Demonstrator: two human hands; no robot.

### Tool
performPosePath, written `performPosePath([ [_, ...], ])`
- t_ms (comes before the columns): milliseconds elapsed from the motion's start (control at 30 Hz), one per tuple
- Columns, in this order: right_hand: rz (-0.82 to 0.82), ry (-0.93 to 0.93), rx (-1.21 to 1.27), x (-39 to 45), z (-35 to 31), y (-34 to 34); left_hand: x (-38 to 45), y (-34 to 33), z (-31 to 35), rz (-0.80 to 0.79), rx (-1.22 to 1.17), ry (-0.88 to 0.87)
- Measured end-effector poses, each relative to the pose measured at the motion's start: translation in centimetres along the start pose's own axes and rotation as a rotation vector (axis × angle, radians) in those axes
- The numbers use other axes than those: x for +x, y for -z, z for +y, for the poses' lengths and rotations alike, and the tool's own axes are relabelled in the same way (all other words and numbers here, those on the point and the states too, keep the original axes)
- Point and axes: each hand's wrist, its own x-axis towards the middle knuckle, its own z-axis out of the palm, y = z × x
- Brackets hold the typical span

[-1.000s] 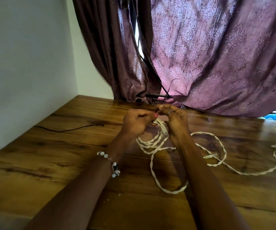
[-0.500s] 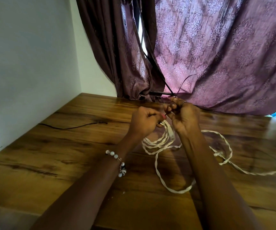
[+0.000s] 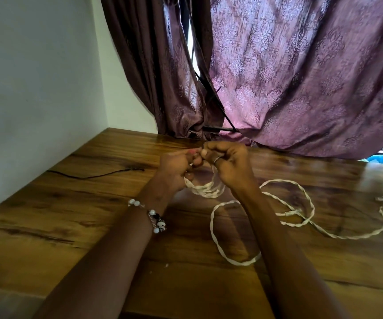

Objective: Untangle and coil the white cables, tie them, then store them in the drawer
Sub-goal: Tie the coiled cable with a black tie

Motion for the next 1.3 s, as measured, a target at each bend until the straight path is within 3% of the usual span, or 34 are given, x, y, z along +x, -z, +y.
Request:
performPosePath([
  [167, -0.127, 0.124, -0.310, 0.2, 1.1, 1.1, 1.4, 2.4, 1.1, -0.122, 0.011, 0.144],
  [267, -0.197, 0.081, -0.241, -0.2, 1.3, 1.6, 1.0, 2.1, 1.0, -0.096, 0.112, 0.066],
  [367, -0.247, 0.108, -0.267, -0.2, 1.6, 1.8, 0.6, 1.9, 0.9, -0.027, 0.099, -0.042],
  [467, -0.327, 0.130, -0.135, -0.3, 1.1, 1.8, 0.0, 1.8, 1.1, -0.003, 0.096, -0.138],
  [533, -0.173, 0.106, -0.009, -0.4, 1.0, 1.6, -0.4, 1.7, 1.1, -0.034, 0.102, -0.192],
  [633, 0.248, -0.006, 0.104, -0.2, 1.9, 2.1, -0.6, 1.2, 0.5, -0.112, 0.110, -0.239],
  [733, 0.330, -0.284, 0.213, -0.1, 2.8, 3.0, -0.6, 0.8, -0.2, -0.154, 0.162, -0.296],
  [833, 0.235, -0.535, 0.347, -0.5, 2.7, 3.4, -0.6, 0.8, -0.7, -0.188, 0.355, -0.467],
  [1067, 0.021, -0.657, 0.648, -1.3, 2.5, 3.4, 0.0, 1.2, -1.3, -0.151, 0.855, -1.138],
  [1200, -0.038, -0.706, 0.573, -1.6, 3.1, 3.9, -0.3, 1.0, -1.6, -0.188, 0.873, -1.198],
  [1300, -0.070, -0.581, 0.525, -1.9, 2.7, 3.3, -0.2, 0.9, -1.7, -0.136, 0.867, -1.207],
])
